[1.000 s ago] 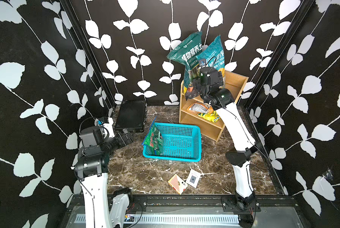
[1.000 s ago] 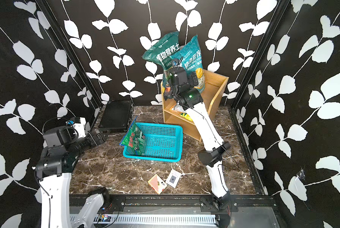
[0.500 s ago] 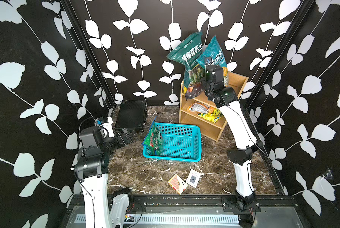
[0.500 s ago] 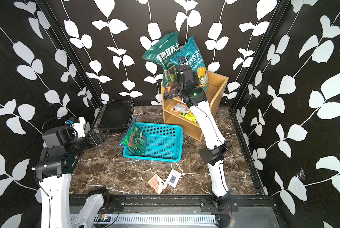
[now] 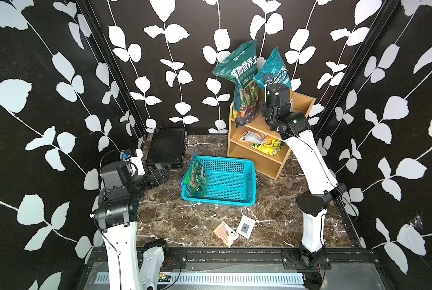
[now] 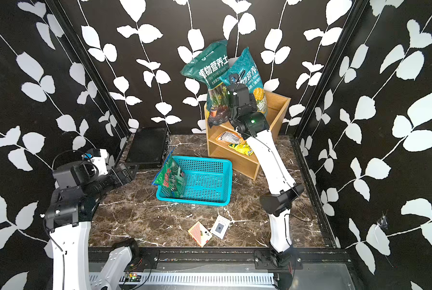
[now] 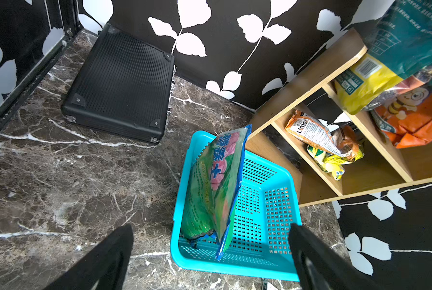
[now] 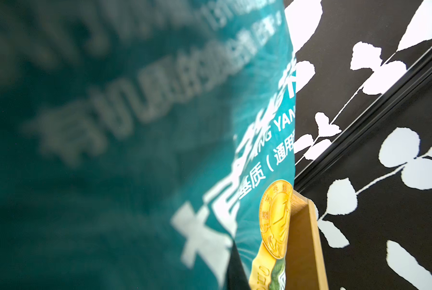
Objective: Take down the fertilizer bag from the shelf
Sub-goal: Pick up the fertilizer bag from the shelf, then place the fertilizer bag in the storage box.
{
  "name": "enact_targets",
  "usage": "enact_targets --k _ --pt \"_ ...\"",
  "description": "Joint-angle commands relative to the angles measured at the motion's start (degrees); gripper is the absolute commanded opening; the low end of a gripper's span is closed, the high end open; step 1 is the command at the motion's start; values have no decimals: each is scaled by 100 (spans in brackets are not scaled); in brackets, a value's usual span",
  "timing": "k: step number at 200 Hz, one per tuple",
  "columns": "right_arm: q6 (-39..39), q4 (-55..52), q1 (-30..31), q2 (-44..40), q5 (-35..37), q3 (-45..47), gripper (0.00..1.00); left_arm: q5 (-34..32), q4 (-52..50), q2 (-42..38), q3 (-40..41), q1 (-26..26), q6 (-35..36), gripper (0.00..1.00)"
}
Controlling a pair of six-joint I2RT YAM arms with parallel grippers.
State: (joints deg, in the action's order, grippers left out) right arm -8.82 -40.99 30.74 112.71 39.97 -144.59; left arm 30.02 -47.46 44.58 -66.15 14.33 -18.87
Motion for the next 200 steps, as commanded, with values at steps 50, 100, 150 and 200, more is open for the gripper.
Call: enact_targets --k 50,100,150,200 --pt "105 1270 606 -2059 461 2304 0 315 263 -168 155 67 -2 99" --pt "116 1634 1240 -3014 614 3124 0 764 374 -40 223 167 -45 99" --pt "123 2125 2148 -3541 851 3758 0 1046 283 20 217 207 37 99" --pt "-108 2887 3289 -3610 1162 4176 0 1664 316 264 207 261 78 98"
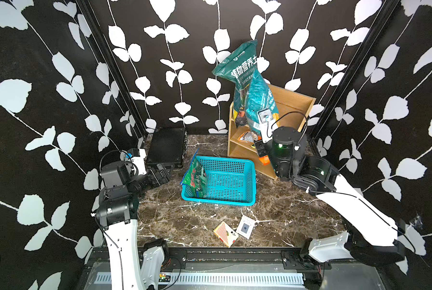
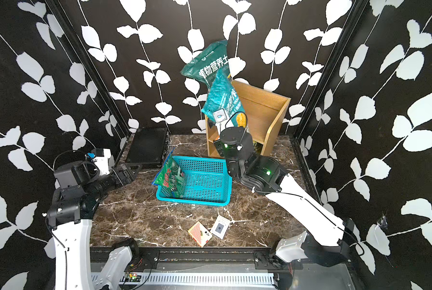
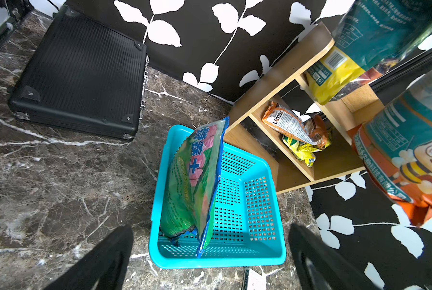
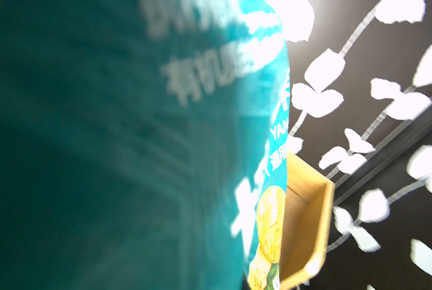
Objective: Take down the fertilizer bag from the shelf
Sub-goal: Place the fertilizer bag in the storage box.
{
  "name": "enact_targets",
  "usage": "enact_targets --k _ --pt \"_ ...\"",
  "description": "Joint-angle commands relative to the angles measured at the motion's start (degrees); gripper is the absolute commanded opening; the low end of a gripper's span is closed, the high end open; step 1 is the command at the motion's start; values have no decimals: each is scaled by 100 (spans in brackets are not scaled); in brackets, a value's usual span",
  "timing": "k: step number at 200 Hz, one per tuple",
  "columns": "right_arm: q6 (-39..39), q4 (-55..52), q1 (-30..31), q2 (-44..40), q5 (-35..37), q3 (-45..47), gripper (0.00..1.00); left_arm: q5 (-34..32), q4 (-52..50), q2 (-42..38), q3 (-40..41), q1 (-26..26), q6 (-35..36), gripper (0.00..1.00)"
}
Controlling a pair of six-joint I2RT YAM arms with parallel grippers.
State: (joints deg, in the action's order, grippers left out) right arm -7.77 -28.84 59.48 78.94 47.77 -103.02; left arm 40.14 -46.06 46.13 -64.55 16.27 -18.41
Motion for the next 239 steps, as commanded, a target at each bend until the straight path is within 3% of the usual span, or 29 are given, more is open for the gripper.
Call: enact_targets --k 1,48,113,159,239 --pt "-214 1680 428 -227 382 19 0 683 194 112 52 72 23 98" --pt "-9 1874 860 106 392 57 0 873 352 28 162 132 -73 99" --pt "484 2394 890 806 183 370 0 1125 590 53 305 142 -194 99" --pt "533 3267 890 1099 309 806 0 1061 576 79 321 134 -198 99" --pt "472 3885 890 1802 496 992 0 970 540 80 319 134 -180 99"
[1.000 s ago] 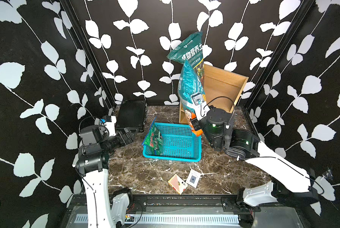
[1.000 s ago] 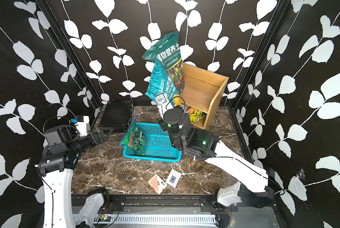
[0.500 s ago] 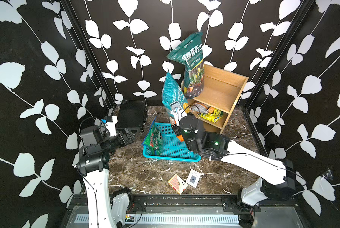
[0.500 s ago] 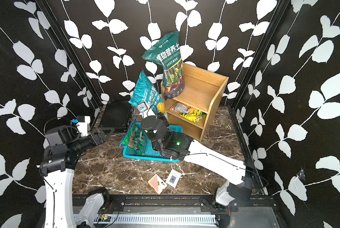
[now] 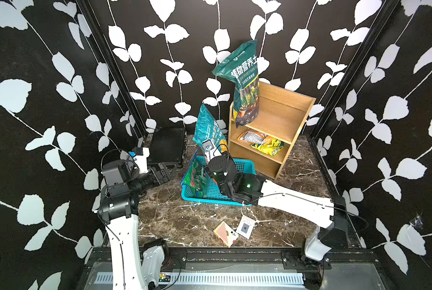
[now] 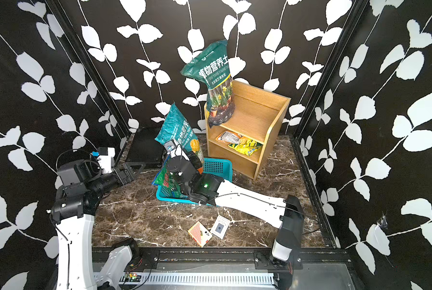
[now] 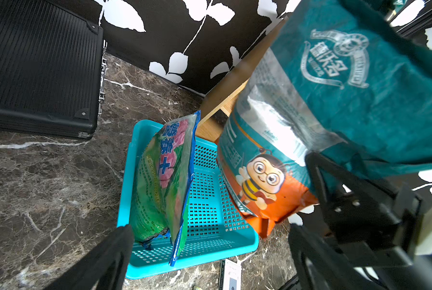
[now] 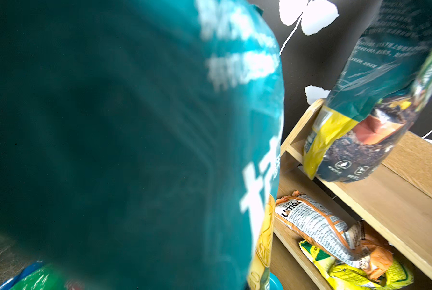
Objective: Take down the fertilizer bag from the shelf
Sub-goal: Place the fertilizer bag in the storage box.
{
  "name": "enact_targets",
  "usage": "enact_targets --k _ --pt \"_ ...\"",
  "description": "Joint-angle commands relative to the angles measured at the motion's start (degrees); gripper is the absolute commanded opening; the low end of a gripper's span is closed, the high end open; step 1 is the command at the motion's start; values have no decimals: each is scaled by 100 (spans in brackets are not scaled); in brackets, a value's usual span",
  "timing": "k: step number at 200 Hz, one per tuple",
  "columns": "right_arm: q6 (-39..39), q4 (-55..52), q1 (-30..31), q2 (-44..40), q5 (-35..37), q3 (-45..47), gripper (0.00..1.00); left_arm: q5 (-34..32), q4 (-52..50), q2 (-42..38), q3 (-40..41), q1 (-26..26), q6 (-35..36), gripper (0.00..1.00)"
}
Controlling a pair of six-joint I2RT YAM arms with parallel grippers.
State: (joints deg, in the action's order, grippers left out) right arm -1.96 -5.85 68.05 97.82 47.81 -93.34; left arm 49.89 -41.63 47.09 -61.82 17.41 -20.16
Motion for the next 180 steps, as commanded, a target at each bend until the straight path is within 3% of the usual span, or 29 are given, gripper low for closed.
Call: enact_targets --k 1,52,180 --pt "-115 1617 33 -83 492 38 0 -10 95 -16 42 19 -5 99" --pt "-63 2671 20 373 738 550 0 -30 84 -6 21 29 -5 99" --pt "95 3775 -125 1089 615 1147 0 -70 87 24 0 28 -14 99"
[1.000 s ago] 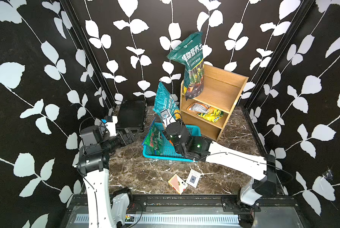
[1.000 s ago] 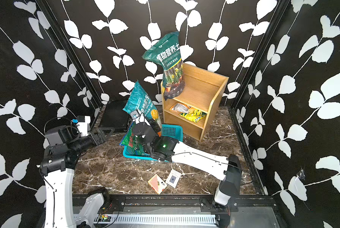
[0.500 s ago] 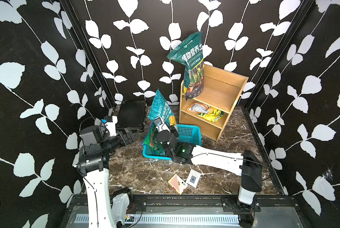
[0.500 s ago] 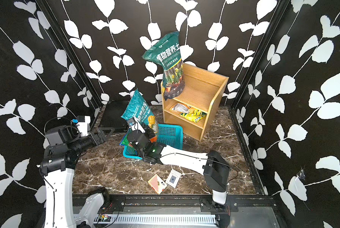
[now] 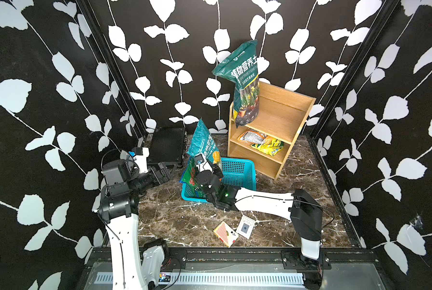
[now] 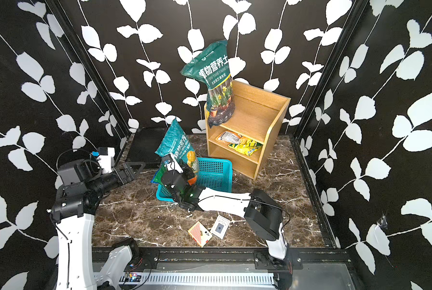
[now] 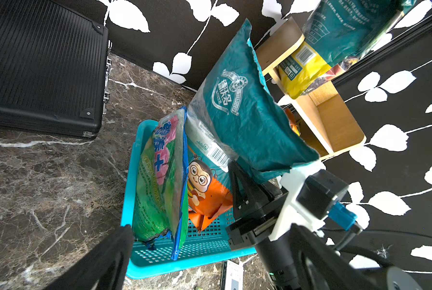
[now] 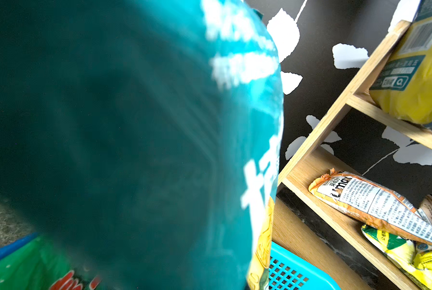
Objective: Take down the fertilizer bag from the shelf
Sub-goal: Place the fertilizer bag in the storage box.
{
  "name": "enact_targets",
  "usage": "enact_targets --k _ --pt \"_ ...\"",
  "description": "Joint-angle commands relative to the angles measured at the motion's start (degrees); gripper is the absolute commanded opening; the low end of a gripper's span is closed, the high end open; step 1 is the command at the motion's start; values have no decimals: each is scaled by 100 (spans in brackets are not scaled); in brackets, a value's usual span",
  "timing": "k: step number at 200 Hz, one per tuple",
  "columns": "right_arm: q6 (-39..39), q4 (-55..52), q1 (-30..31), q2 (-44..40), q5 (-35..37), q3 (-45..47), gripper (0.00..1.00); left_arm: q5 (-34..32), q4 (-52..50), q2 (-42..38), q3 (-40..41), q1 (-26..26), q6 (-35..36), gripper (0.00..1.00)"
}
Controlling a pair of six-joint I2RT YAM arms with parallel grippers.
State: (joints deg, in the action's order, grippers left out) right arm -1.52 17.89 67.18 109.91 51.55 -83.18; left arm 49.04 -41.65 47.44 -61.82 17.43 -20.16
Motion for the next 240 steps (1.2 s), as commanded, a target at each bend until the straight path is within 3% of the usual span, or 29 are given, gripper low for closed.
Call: enact_targets --k 1,143,170,191,212,240 --pt "53 1406 -38 -115 242 137 0 17 88 -9 2 25 -14 99" --pt "367 2270 27 161 -81 1375 0 1 84 -19 4 25 -13 99" --pt "95 2489 158 167 -141 1488 14 -8 76 -33 3 24 -14 99" --pt "-161 2612 272 186 -246 1489 42 -17 77 -33 -2 26 -9 99" --pt "-311 2649 410 159 -258 1454 58 -30 68 -48 2 27 -5 99" --pt "-233 2419 543 128 -403 1282 66 -34 60 -48 1 29 -5 99"
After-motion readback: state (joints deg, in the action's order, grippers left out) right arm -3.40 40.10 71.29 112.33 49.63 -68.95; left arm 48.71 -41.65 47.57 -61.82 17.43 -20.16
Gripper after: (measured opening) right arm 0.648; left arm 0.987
